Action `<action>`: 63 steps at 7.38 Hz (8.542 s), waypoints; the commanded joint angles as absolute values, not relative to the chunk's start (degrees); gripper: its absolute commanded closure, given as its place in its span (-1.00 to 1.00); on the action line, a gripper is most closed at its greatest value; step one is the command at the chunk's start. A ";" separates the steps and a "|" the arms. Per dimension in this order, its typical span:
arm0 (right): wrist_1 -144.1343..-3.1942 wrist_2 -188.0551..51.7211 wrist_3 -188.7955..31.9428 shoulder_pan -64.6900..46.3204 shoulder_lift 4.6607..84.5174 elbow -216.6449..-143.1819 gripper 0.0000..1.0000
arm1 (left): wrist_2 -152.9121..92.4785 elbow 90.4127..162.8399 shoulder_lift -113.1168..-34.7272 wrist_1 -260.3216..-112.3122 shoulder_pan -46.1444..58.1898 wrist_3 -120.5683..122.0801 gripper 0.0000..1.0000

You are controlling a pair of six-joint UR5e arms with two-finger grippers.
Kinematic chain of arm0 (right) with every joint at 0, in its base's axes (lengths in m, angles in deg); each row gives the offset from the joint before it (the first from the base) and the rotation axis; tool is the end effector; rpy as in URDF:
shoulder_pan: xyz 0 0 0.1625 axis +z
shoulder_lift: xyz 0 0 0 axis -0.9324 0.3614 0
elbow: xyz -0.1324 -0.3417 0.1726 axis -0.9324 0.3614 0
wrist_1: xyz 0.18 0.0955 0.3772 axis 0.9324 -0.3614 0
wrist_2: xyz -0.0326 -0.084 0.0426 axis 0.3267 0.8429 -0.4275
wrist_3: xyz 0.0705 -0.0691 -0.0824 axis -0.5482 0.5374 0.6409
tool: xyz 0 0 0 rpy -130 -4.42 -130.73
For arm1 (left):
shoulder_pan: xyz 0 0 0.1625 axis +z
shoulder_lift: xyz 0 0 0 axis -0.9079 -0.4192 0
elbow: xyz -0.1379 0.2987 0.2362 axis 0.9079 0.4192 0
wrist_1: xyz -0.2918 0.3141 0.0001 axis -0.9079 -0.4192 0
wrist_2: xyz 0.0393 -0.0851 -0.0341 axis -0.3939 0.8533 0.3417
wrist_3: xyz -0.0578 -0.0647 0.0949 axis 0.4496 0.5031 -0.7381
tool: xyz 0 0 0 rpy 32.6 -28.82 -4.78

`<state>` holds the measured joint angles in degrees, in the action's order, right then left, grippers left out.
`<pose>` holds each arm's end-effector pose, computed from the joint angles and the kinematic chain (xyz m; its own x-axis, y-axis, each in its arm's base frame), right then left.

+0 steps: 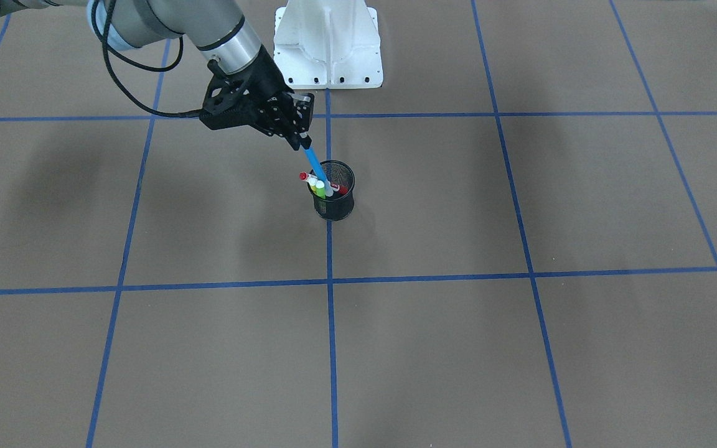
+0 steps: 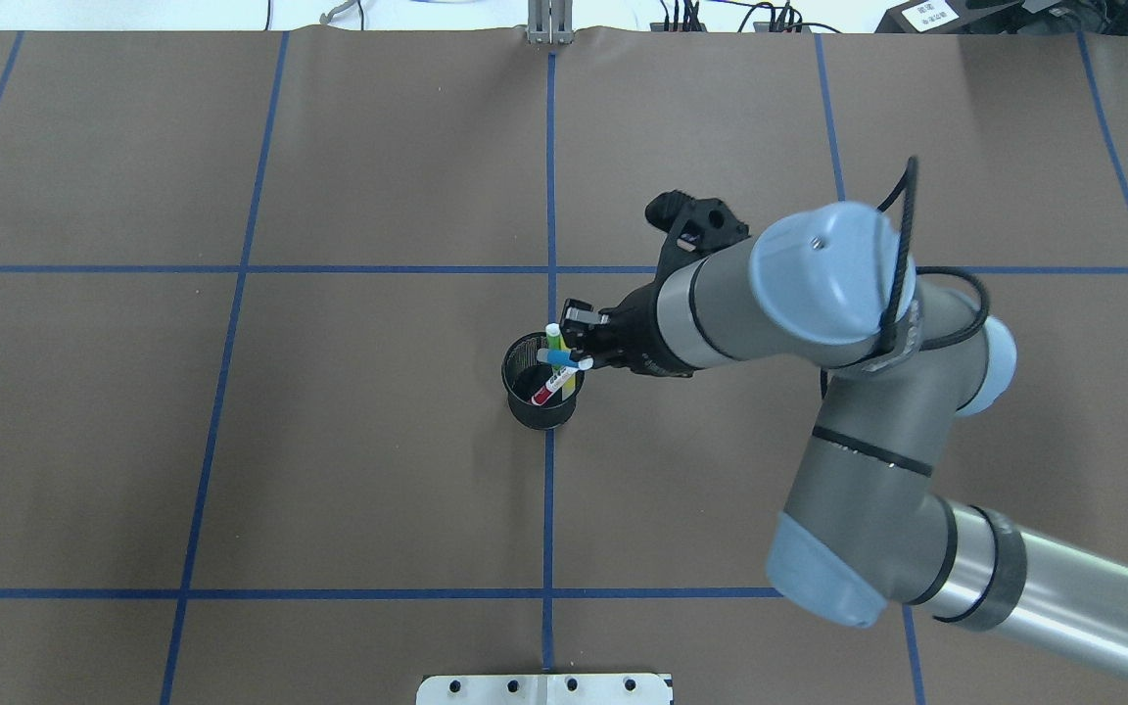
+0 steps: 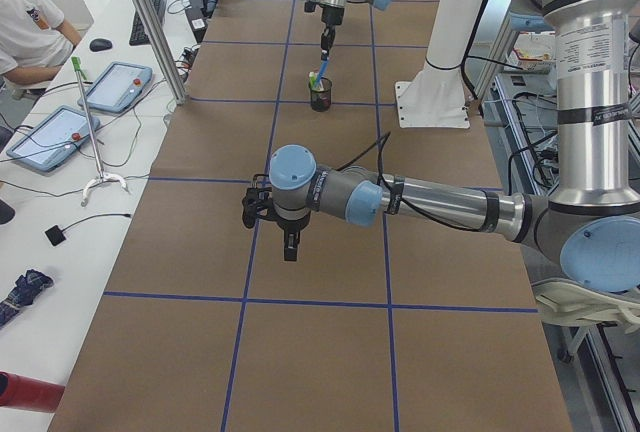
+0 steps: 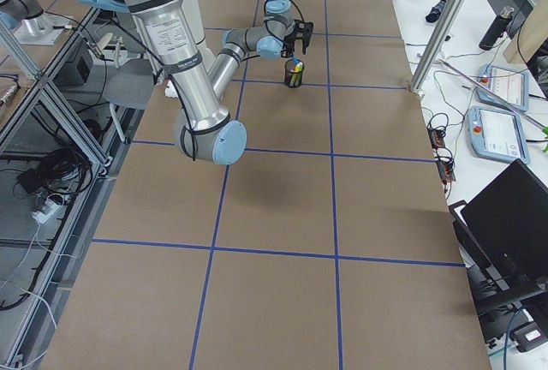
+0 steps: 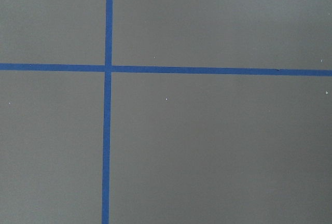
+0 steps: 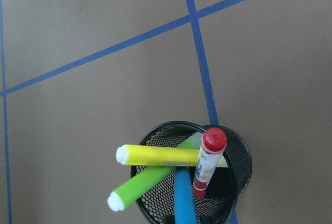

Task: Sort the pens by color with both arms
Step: 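Grasp the blue marker in the cup with the right gripper and lift, then carry the blue marker away from the cup and lower it upright, then release the blue marker with the right gripper while the left arm reaches in, then lower the left gripper into the cup and grasp the red-capped white marker, then lift the red-capped marker out and carry it beside the blue marker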

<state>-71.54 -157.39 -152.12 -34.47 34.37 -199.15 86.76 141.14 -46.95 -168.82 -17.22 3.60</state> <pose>-0.4481 -0.4086 0.1407 0.3095 0.2153 0.9262 -0.2335 0.9614 -0.1454 0.0255 -0.4724 0.5592 0.6368 0.0024 -0.7711 0.0696 0.9957 0.0605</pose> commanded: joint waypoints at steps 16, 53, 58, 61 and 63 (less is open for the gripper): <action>-46.49 -105.44 -135.93 -38.22 25.49 -160.58 1.00 | 84.75 142.62 -46.59 -176.12 -17.40 3.43 -1.00; -46.14 -164.41 -116.42 -7.56 55.82 -179.11 -0.98 | 40.01 119.59 -116.73 -133.67 42.63 86.22 -0.21; -46.14 -164.50 -116.51 -7.29 55.99 -179.64 -0.98 | 40.10 119.68 -116.11 -133.93 42.54 86.22 0.87; -46.14 -164.59 -116.51 -7.12 55.82 -180.17 -0.98 | 40.18 119.94 -116.20 -133.85 42.54 86.22 1.00; -46.14 -164.59 -116.59 -7.20 55.56 -180.17 -0.98 | 40.18 125.97 -116.03 -133.32 42.19 86.05 1.00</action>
<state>-46.14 -164.60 -116.53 -7.13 55.74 -180.14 40.15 122.25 -116.14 -133.69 42.44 86.14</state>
